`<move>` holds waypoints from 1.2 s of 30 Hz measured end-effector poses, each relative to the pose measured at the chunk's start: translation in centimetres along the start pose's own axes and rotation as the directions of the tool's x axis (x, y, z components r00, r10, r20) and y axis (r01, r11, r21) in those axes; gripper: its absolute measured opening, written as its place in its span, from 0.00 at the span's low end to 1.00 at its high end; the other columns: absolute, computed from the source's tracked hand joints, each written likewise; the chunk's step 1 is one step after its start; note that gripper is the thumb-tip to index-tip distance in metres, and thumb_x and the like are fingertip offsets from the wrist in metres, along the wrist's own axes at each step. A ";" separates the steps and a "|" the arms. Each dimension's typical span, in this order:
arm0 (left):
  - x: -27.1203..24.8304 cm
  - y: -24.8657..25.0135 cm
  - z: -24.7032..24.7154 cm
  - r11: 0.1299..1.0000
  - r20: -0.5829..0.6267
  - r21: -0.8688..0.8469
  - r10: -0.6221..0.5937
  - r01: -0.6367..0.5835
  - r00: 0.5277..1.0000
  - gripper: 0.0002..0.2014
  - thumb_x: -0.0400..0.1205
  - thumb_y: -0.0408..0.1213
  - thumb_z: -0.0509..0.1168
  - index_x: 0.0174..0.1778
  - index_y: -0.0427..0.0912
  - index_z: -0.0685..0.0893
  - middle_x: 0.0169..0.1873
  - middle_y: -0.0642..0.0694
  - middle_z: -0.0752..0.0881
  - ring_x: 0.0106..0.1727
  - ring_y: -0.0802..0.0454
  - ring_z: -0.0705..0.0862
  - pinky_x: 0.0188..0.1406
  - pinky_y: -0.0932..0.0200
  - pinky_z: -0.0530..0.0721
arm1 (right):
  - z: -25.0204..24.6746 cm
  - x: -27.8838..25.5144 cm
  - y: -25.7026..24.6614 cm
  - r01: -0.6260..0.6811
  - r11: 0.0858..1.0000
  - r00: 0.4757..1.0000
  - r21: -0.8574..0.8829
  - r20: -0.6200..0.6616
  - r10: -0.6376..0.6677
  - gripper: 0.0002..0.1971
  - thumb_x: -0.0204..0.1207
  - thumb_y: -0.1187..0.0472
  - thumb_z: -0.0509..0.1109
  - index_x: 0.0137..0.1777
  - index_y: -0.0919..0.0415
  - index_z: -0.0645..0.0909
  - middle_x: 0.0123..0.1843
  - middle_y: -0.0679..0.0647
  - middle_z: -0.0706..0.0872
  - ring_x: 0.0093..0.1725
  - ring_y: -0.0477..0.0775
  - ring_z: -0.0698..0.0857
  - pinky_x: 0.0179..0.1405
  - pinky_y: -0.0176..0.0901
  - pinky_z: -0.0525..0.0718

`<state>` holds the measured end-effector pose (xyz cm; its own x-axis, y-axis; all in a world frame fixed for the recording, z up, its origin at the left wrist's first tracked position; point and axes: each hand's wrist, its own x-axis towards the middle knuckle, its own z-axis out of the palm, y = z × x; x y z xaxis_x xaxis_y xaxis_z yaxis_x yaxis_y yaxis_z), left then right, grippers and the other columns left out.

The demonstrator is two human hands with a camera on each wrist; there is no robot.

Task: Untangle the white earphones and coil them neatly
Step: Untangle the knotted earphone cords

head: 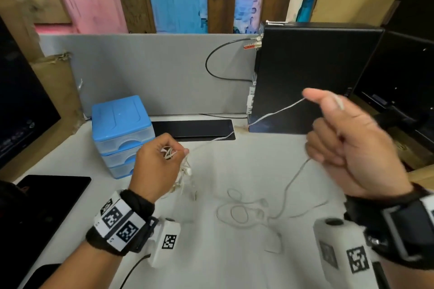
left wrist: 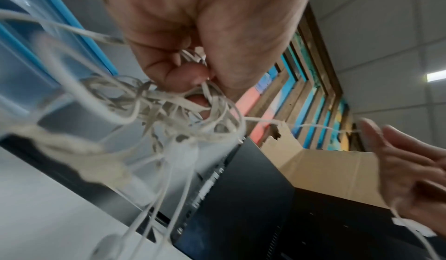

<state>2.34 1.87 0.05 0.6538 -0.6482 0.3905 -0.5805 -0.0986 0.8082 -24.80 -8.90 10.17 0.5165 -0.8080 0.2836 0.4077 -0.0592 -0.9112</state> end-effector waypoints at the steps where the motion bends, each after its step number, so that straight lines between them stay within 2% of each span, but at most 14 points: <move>1: 0.4 -0.4 -0.4 1.000 -0.013 -0.006 -0.025 0.025 1.000 0.12 0.77 0.35 0.77 0.31 0.47 0.83 0.32 0.53 0.87 0.33 0.57 0.82 0.39 0.61 0.79 | -0.7 0.3 -0.3 0.068 0.996 0.996 -0.053 -0.053 -0.070 0.13 0.82 0.55 0.62 0.57 0.54 0.87 0.19 0.47 0.59 0.17 0.44 0.58 0.21 0.38 0.60; 3: 1.3 -1.1 -1.2 0.997 -0.046 -0.033 -0.072 0.071 0.996 0.11 0.77 0.33 0.77 0.31 0.45 0.84 0.31 0.53 0.87 0.32 0.53 0.81 0.41 0.53 0.82 | -2.3 0.8 -0.7 0.158 0.974 0.968 -0.164 -0.168 -0.185 0.12 0.86 0.56 0.61 0.56 0.55 0.87 0.23 0.50 0.58 0.20 0.45 0.59 0.21 0.39 0.61; 7: 3.0 -2.2 -3.3 0.993 -0.175 -0.037 -0.118 0.113 0.978 0.12 0.76 0.30 0.76 0.30 0.43 0.82 0.30 0.51 0.84 0.35 0.56 0.80 0.41 0.64 0.78 | -4.9 1.5 -0.1 0.219 0.942 0.890 -0.254 -0.344 -0.300 0.13 0.87 0.52 0.61 0.51 0.51 0.87 0.26 0.51 0.60 0.24 0.47 0.61 0.24 0.39 0.66; 9: 3.8 -3.5 -4.7 0.979 -0.245 -0.046 -0.203 0.198 0.948 0.11 0.76 0.33 0.77 0.30 0.44 0.82 0.31 0.49 0.84 0.38 0.49 0.83 0.44 0.60 0.80 | -5.1 1.9 0.3 0.235 0.932 0.849 -0.275 -0.408 -0.334 0.13 0.86 0.50 0.61 0.47 0.50 0.87 0.25 0.51 0.62 0.24 0.48 0.62 0.26 0.40 0.69; 12: 4.4 -5.0 -6.7 0.950 -0.328 -0.099 -0.311 0.295 0.892 0.09 0.75 0.36 0.77 0.34 0.42 0.84 0.34 0.48 0.86 0.41 0.46 0.85 0.57 0.45 0.86 | -5.2 2.5 1.0 0.179 0.936 0.791 -0.305 -0.521 -0.321 0.13 0.84 0.51 0.63 0.40 0.50 0.85 0.25 0.50 0.67 0.24 0.48 0.67 0.29 0.41 0.77; 14: 4.2 -4.2 -7.0 0.950 -0.312 -0.139 -0.311 0.281 0.897 0.07 0.75 0.36 0.77 0.36 0.41 0.85 0.35 0.48 0.86 0.39 0.50 0.84 0.58 0.42 0.86 | -5.7 3.2 2.3 0.077 0.927 0.791 -0.368 -0.543 -0.281 0.10 0.82 0.51 0.67 0.41 0.51 0.84 0.32 0.51 0.78 0.32 0.48 0.78 0.41 0.45 0.83; 15: 4.0 -3.5 -6.8 0.958 -0.284 -0.148 -0.277 0.244 0.918 0.07 0.76 0.35 0.77 0.36 0.42 0.85 0.35 0.46 0.87 0.39 0.50 0.84 0.56 0.43 0.85 | -5.8 3.4 3.0 0.007 0.899 0.809 -0.438 -0.525 -0.263 0.07 0.81 0.51 0.69 0.47 0.52 0.85 0.41 0.52 0.84 0.42 0.49 0.83 0.51 0.48 0.84; 18: 2.8 -0.1 -5.3 0.988 -0.200 -0.133 -0.099 0.073 0.975 0.10 0.76 0.34 0.77 0.32 0.44 0.84 0.33 0.48 0.87 0.35 0.56 0.83 0.46 0.57 0.84 | -4.0 3.1 4.9 -0.110 0.706 0.887 -0.699 -0.390 -0.248 0.20 0.78 0.53 0.75 0.67 0.57 0.78 0.64 0.52 0.83 0.65 0.48 0.81 0.69 0.45 0.78; 20: 1.5 2.4 -3.6 0.990 -0.144 -0.144 -0.013 -0.008 0.989 0.10 0.76 0.33 0.77 0.32 0.42 0.84 0.28 0.54 0.85 0.28 0.63 0.80 0.33 0.69 0.80 | -1.0 1.8 5.3 -0.001 0.683 0.947 -0.731 -0.220 -0.234 0.16 0.77 0.54 0.75 0.63 0.56 0.82 0.59 0.45 0.86 0.61 0.42 0.83 0.63 0.36 0.79; 22: -0.1 4.2 -2.0 0.985 -0.095 -0.154 0.065 -0.079 0.993 0.10 0.75 0.32 0.78 0.32 0.42 0.84 0.29 0.49 0.86 0.28 0.62 0.80 0.32 0.72 0.78 | 2.1 0.1 5.8 0.082 0.752 0.988 -0.654 -0.048 -0.149 0.06 0.78 0.55 0.74 0.52 0.53 0.88 0.49 0.41 0.91 0.52 0.39 0.87 0.55 0.35 0.83; 26: -3.0 5.7 -0.1 0.963 0.020 -0.220 0.166 -0.157 0.986 0.09 0.75 0.31 0.78 0.33 0.42 0.84 0.31 0.45 0.86 0.34 0.49 0.85 0.35 0.57 0.84 | 5.3 -1.8 7.5 0.046 0.843 0.992 -0.536 0.127 0.026 0.07 0.77 0.54 0.75 0.44 0.56 0.91 0.42 0.47 0.93 0.44 0.47 0.89 0.47 0.40 0.85; 28: -3.9 6.0 0.3 0.952 0.055 -0.249 0.198 -0.179 0.979 0.09 0.75 0.30 0.78 0.34 0.43 0.84 0.33 0.45 0.86 0.35 0.46 0.85 0.37 0.49 0.84 | 5.2 -1.9 8.4 -0.039 0.867 0.975 -0.497 0.171 0.142 0.11 0.78 0.54 0.75 0.42 0.63 0.90 0.38 0.54 0.91 0.39 0.48 0.87 0.42 0.41 0.84; 31: -4.4 6.0 0.8 0.956 0.085 -0.217 0.219 -0.197 0.972 0.10 0.75 0.31 0.78 0.33 0.45 0.84 0.32 0.47 0.86 0.34 0.49 0.84 0.36 0.50 0.83 | 4.7 -2.0 8.8 -0.111 0.890 0.948 -0.443 0.221 0.228 0.11 0.80 0.63 0.73 0.41 0.71 0.88 0.33 0.58 0.89 0.34 0.44 0.84 0.38 0.30 0.79; 36: -3.5 4.1 0.9 0.979 0.131 -0.105 0.187 -0.174 0.974 0.11 0.77 0.34 0.77 0.32 0.47 0.83 0.32 0.51 0.84 0.35 0.52 0.83 0.36 0.59 0.82 | 3.7 -1.2 7.4 0.033 0.907 0.995 -0.420 0.098 0.009 0.08 0.81 0.71 0.69 0.40 0.68 0.85 0.37 0.61 0.90 0.37 0.49 0.87 0.41 0.35 0.81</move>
<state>-2.78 3.04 1.64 0.4644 -0.7484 0.4735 -0.6313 0.0952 0.7697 -19.58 -6.18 4.20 0.5910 -0.7474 0.3036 0.0706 -0.3270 -0.9424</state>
